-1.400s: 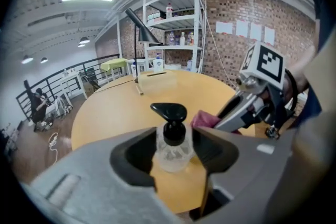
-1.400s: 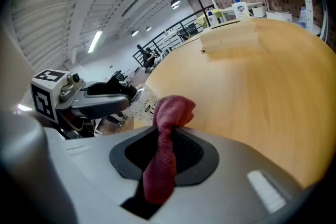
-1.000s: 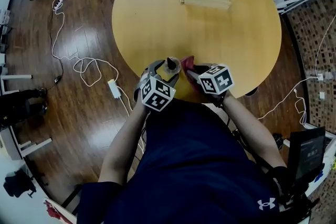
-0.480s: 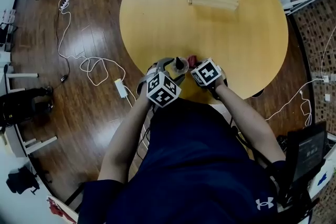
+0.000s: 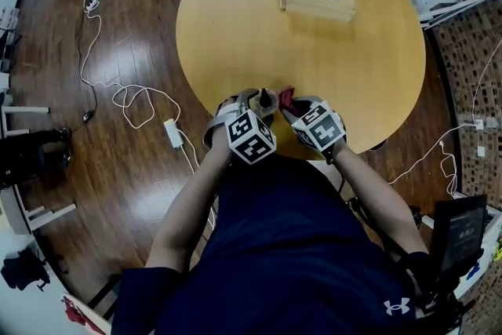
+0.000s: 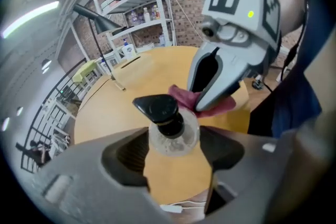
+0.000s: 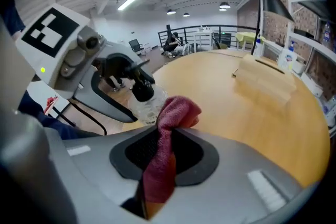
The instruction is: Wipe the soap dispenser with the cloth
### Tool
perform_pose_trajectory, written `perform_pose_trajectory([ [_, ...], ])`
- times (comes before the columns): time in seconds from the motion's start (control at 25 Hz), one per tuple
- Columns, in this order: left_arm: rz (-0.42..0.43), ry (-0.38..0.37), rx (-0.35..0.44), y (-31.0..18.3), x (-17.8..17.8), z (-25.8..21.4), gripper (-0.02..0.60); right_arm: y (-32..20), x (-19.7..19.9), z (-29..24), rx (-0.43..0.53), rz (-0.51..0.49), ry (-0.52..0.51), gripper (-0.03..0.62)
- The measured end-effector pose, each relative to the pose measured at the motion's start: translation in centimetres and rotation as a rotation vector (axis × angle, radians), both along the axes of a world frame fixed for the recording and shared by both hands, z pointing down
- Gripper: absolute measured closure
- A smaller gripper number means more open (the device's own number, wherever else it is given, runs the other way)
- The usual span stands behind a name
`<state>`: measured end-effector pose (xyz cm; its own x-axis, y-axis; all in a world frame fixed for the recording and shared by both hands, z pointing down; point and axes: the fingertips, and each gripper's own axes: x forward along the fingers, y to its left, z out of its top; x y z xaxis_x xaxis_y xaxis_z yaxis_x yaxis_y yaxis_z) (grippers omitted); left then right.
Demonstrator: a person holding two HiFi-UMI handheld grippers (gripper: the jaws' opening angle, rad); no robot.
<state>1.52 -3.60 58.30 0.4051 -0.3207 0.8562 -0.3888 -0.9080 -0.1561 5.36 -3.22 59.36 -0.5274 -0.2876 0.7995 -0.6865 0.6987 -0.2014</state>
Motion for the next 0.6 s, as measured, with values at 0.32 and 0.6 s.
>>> perform_pose_trajectory([
  [0.32,0.012,0.043,-0.057,-0.7,-1.0,0.0,0.219,0.9,0.4,6.0,-0.152,0.049,0.063,0.508],
  [0.6,-0.173,0.151,-0.098,-0.4,-0.6,-0.4,0.285,1.5,-0.5,-0.4,0.011,0.003,0.010,0.507],
])
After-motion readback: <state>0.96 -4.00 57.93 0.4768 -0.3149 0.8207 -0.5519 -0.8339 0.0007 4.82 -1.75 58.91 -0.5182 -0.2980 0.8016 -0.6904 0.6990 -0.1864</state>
